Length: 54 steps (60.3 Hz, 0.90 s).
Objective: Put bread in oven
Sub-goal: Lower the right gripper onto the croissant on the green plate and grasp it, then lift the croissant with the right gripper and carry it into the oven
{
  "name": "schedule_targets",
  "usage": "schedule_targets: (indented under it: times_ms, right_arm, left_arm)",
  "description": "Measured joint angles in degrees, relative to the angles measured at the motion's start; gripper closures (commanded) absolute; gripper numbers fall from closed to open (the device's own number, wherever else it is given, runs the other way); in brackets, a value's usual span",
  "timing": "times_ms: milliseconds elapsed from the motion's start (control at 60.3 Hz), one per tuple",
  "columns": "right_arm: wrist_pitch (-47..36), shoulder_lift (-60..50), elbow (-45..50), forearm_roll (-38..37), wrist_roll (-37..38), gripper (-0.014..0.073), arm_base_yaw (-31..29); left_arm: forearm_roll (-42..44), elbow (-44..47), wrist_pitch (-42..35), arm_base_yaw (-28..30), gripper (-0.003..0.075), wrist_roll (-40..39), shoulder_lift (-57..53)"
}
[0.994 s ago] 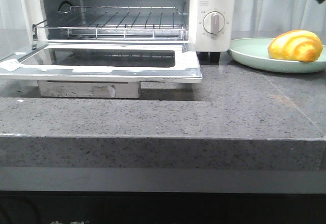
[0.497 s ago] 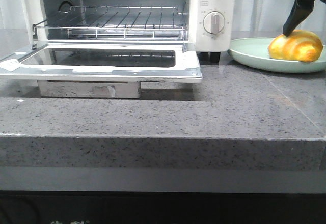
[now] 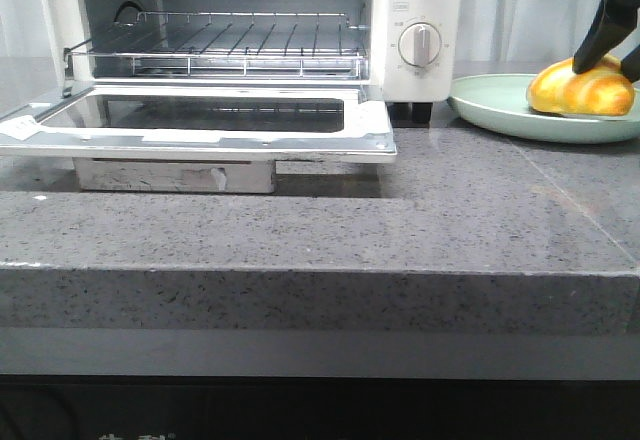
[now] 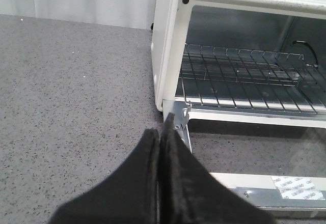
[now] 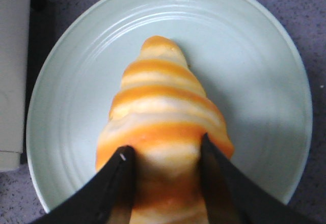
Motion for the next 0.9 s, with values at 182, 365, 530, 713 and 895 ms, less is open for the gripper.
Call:
schedule_targets:
  times_ms: [182,365,530,713,895]
  right_arm:
    - [0.91,-4.47,0.00,-0.34,-0.49,0.0430,0.00]
    - [4.71,-12.05,0.73,-1.72,-0.57,0.0430,0.27]
    - [5.13,-21.14,7.82,-2.49,-1.02,0.0430,3.76]
    - [4.30,-30.60,16.88,-1.26,-1.02,0.0430,11.56]
    - [1.79,-30.88,18.32,-0.04,-1.02,0.0430,21.56]
  left_arm:
    - [0.00,0.00,0.00,0.00,0.0741,0.00,0.00]
    - [0.00,0.00,0.00,0.00,0.0741,0.00,0.00]
    - [0.00,0.00,0.00,0.00,0.0741,0.00,0.00]
    - [0.00,0.00,0.00,0.00,0.0741,0.00,0.00]
    - [0.00,0.00,0.00,0.00,0.0741,0.00,0.00]
